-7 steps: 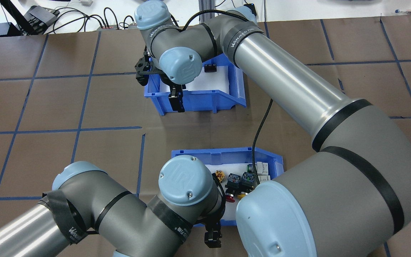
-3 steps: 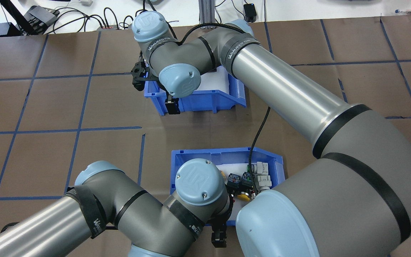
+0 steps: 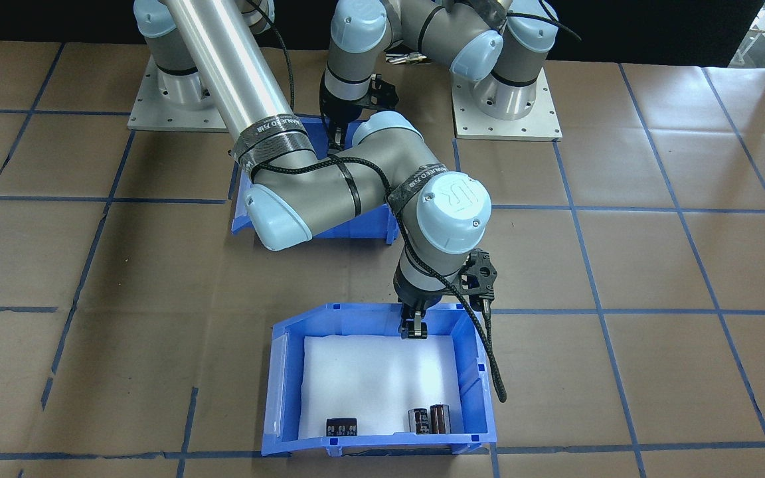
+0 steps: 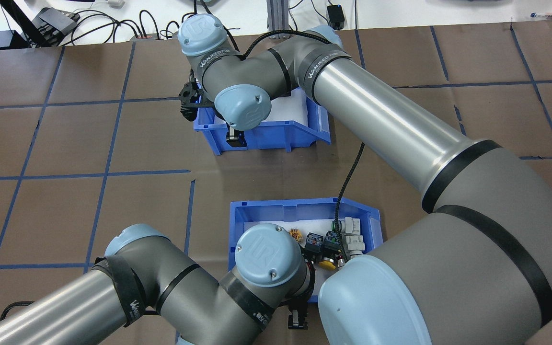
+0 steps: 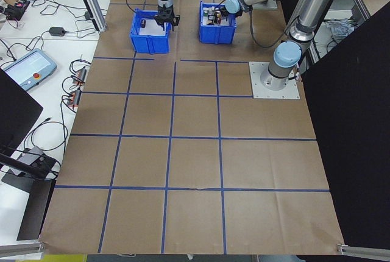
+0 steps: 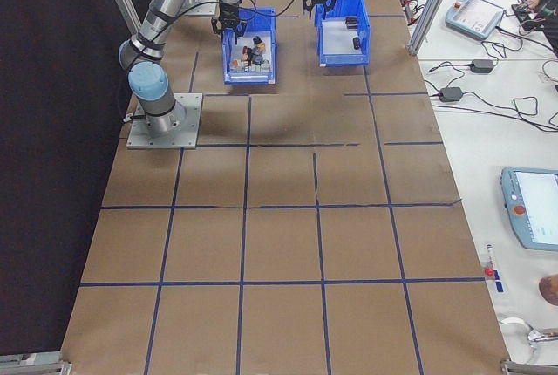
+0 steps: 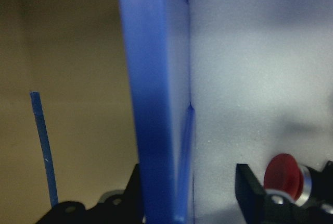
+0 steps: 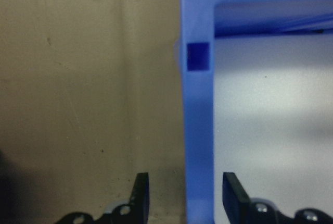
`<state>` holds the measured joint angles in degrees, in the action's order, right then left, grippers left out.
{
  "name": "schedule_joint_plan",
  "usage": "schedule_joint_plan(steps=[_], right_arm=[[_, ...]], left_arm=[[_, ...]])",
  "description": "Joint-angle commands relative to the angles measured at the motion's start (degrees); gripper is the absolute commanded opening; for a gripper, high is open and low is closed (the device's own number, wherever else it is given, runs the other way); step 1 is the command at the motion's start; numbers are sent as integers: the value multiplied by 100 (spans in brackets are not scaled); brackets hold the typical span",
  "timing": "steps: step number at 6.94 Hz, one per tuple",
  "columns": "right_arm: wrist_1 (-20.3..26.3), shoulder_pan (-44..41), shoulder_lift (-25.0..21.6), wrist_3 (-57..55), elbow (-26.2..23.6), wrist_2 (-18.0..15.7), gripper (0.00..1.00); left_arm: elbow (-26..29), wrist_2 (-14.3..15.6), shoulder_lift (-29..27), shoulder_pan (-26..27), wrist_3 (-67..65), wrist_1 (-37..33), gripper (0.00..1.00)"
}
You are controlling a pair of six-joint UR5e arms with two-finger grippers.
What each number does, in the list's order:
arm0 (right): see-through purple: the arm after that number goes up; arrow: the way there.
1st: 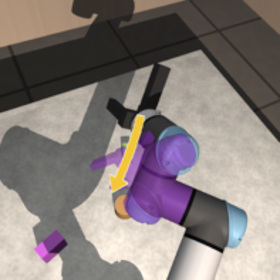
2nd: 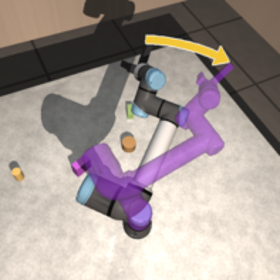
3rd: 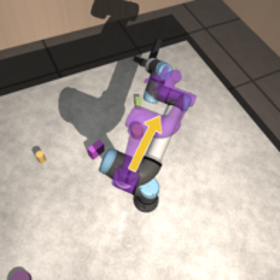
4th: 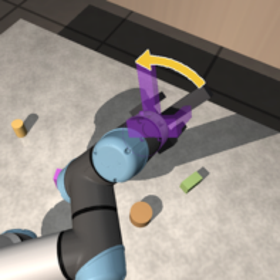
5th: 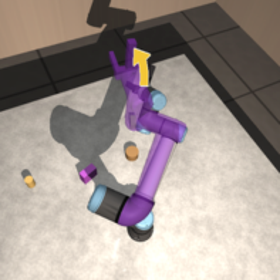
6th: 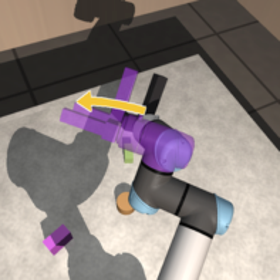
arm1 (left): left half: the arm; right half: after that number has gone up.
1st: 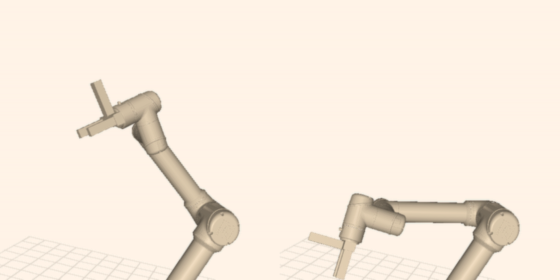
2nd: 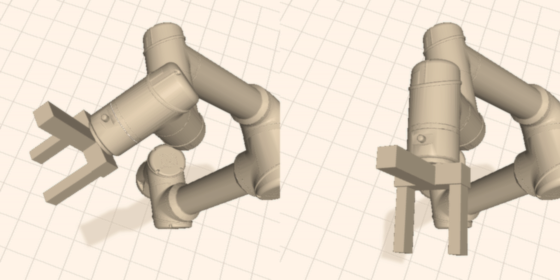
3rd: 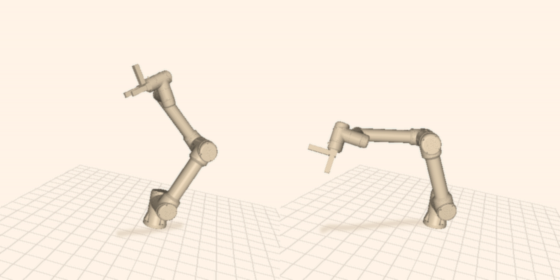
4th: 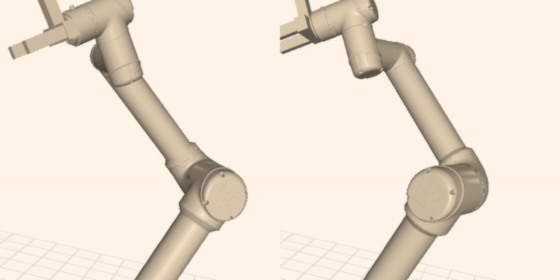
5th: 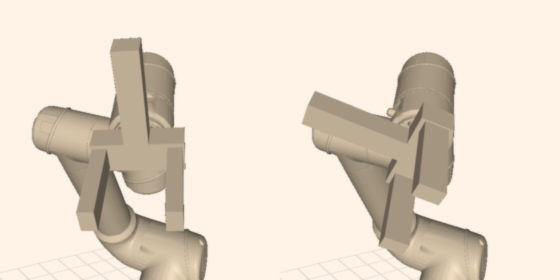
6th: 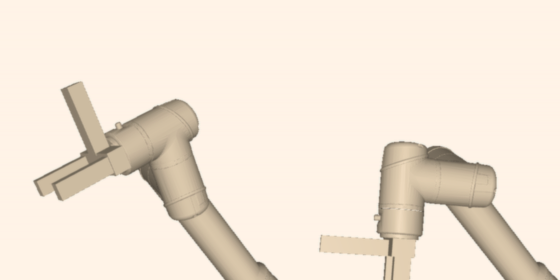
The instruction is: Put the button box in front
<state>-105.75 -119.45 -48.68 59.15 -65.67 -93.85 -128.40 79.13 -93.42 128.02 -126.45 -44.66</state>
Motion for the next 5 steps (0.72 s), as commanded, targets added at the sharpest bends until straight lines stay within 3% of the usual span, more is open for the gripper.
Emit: schedule_joint_plan(steps=[1, 3, 5], right_arm=[[-7, 9, -10, 26, 2, -212, 30], [45, 18, -106, 35, 2, -352, 6], [133, 167, -369, 70, 11, -494, 0]], left_arm=[[-176, -301, 139, -5, 6, 712, 0], [-177, -240, 525, -84, 94, 547, 0], [-177, -12, 1365, -390, 994, -930, 0]])
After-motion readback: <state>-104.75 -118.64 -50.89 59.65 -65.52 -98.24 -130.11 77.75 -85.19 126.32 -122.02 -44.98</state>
